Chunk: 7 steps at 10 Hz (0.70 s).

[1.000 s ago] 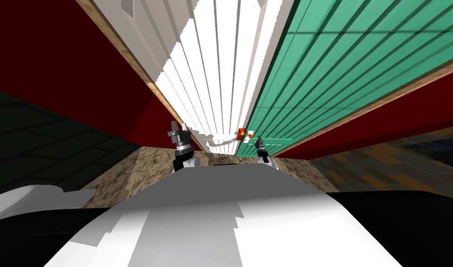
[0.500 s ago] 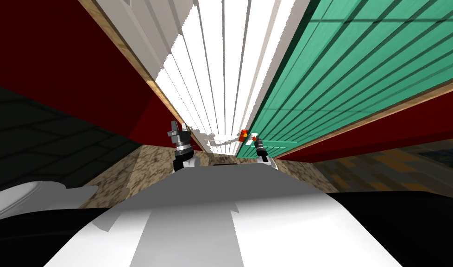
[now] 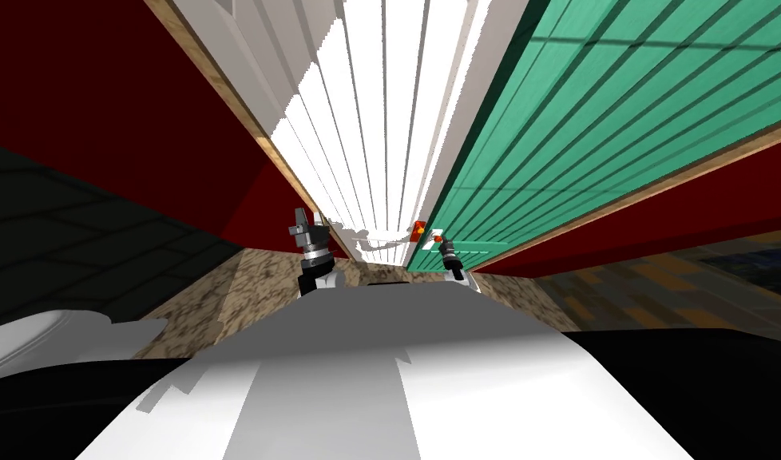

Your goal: Pull the door open

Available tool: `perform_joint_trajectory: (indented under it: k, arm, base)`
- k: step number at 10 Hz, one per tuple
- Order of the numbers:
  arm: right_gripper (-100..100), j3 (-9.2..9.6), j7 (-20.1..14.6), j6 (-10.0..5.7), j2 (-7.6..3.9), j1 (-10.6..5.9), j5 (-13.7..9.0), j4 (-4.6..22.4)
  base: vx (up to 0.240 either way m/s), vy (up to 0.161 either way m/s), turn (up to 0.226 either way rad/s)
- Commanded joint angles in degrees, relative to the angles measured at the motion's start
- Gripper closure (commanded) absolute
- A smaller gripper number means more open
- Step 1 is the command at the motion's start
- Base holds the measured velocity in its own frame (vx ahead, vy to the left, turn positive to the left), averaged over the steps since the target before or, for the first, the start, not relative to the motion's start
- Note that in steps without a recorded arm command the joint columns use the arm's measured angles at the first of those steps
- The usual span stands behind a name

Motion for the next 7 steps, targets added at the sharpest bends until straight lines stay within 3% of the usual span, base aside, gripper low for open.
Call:
perform_joint_trajectory:
  k: [1,2,7]
  arm:
    - [100,-0.57,-0.4,-0.20,-0.71,1.34,-0.1,0.4]
    - [-100,0.20,-0.6,-0.35,-0.51,1.37,0.1,-0.6]
    - [-100,3.40,-2.4,-2.28,-0.75,2.88,1.0,-2.6]
  base:
    - [-0.164,-0.040,-0.035]
    - [-0.176,-0.035,0.016]
    - [-0.188,0.009,0.067]
